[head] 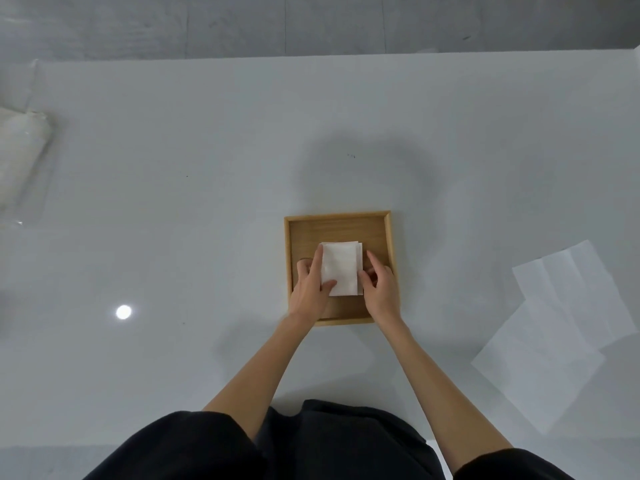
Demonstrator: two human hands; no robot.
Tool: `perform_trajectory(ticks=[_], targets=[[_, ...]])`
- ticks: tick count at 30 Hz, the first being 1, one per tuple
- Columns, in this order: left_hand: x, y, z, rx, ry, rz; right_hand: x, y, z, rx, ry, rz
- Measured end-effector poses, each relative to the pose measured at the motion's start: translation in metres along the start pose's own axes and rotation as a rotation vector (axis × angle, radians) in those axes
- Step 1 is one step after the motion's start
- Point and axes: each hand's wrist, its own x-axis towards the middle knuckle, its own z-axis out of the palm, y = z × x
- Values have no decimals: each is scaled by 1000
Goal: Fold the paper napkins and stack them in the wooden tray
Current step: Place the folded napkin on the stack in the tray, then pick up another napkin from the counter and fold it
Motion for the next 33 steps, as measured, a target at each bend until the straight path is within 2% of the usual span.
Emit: perform_trajectory(ticks=[2, 6, 10, 12, 15, 19, 23, 26, 29, 33], targets=[[-7, 6, -3, -17, 66, -15, 0, -3, -3, 37, -20, 32], [-20, 21, -6, 52, 239, 88, -17, -10, -27, 175, -77, 25], [-32, 61, 12, 83, 180, 190, -60, 11, -77, 299, 66, -34], [-36, 89, 32, 89, 138, 239, -84, 35, -105, 405, 190, 58], [-48, 135, 70, 38, 90, 266, -116, 84, -152, 585, 374, 334], [-67, 196, 128, -143, -34, 170, -140, 160, -226, 712, 497, 523], [-70, 238, 190, 39, -241, 128, -140, 228, -279, 622, 534, 632], [-72, 256, 234, 322, -359, 111, -129, 260, -290, 508, 548, 692], [-73, 254, 268, 523, -353, 119, -122, 276, -290, 365, 574, 759], [-83, 230, 291, 623, -273, 20, -116, 277, -284, 217, 431, 822]])
